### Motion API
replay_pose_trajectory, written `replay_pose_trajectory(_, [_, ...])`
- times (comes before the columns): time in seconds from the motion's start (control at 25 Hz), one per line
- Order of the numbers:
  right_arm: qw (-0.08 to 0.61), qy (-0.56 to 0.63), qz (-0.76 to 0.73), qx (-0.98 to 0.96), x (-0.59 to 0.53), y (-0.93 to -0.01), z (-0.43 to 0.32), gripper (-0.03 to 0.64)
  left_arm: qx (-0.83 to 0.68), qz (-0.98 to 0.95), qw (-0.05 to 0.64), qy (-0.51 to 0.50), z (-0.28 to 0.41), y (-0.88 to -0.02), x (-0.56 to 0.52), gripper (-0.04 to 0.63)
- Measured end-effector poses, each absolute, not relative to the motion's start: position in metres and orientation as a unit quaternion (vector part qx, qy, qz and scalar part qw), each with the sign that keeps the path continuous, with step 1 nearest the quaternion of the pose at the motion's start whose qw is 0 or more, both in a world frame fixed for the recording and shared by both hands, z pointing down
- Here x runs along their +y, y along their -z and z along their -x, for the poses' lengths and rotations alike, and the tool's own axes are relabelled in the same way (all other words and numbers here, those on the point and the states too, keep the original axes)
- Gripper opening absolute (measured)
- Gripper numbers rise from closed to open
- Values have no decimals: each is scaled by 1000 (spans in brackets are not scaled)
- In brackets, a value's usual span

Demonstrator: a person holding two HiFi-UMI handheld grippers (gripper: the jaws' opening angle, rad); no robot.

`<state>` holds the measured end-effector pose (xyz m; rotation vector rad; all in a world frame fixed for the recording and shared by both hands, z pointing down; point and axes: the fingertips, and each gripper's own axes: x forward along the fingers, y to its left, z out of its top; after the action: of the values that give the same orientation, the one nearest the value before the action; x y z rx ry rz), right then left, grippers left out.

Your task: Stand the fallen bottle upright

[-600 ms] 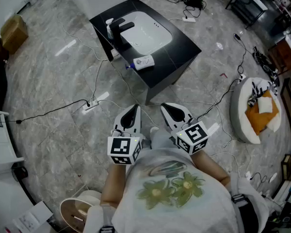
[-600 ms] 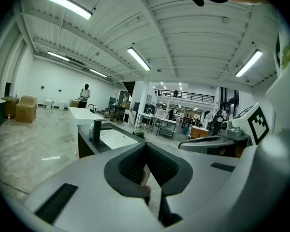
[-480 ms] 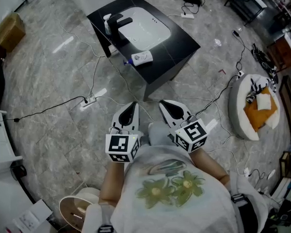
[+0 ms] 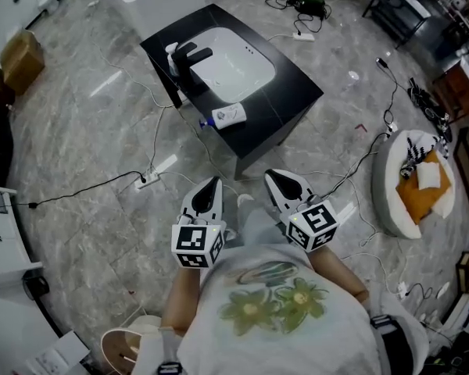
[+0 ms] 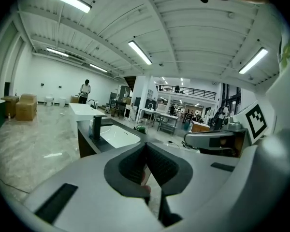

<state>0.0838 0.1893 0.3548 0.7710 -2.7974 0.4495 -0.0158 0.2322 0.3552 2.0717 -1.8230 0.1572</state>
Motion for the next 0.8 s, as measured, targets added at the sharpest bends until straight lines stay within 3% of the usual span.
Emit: replay_pose_trajectory(0.8, [117,-163,-216,-956,63,-378,-52,43,-680,-708,169,-86,58,-370,105,18])
